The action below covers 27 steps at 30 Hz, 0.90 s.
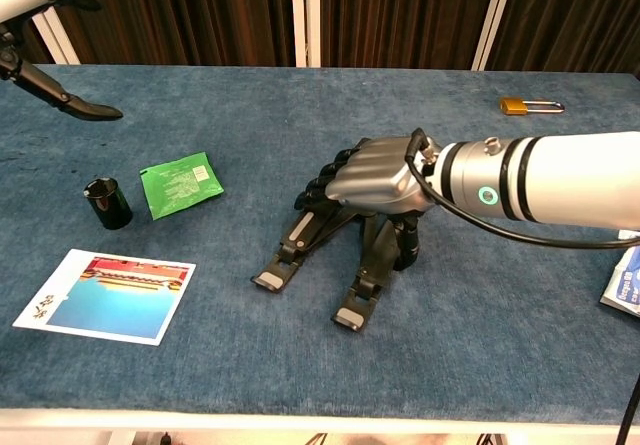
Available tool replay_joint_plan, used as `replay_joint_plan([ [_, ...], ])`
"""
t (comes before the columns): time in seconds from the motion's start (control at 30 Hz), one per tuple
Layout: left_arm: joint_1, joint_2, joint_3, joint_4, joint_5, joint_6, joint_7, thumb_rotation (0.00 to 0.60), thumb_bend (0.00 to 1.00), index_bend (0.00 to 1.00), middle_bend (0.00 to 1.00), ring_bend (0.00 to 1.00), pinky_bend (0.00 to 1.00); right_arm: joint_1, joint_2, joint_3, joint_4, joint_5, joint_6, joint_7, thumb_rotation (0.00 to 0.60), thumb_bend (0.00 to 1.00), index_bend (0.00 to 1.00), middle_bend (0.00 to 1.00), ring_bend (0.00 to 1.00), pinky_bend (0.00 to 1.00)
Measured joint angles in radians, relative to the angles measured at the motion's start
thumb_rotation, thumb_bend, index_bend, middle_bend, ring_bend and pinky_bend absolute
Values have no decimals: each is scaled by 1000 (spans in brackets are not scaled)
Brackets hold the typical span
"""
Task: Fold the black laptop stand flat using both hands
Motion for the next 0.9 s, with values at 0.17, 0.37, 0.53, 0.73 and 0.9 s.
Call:
replay_joint_plan([
  [0.17, 10, 7, 0, -2, 4, 4, 4, 600, 65, 86, 45, 0, 95, 23, -7, 5, 16, 0, 19, 39, 600, 300, 394, 415, 225, 128],
  [0.37, 21, 16, -2, -7, 8, 13, 10, 600, 65, 86, 45, 0, 95, 22, -21, 9, 48, -63, 54, 115, 600, 302, 443, 445, 247, 153],
  [0.53, 32, 21, 0, -5, 7, 18, 27, 600, 65, 85, 45, 0, 95, 21, -40, -2, 67, -76, 63, 148, 600, 281, 201, 241, 60, 40],
  [0.73, 66, 54, 4, 10, -9, 35, 60, 600, 65, 85, 45, 0, 96, 0, 4, -24, -25, -14, 116, 123, 600, 207, 0, 0, 0, 0],
  [0.9, 114, 113, 17, 7, -22, 61, 63, 600, 65, 86, 45, 0, 96, -82, 109, -55, -166, -51, 276, 136, 600, 204, 0, 2, 0, 0],
])
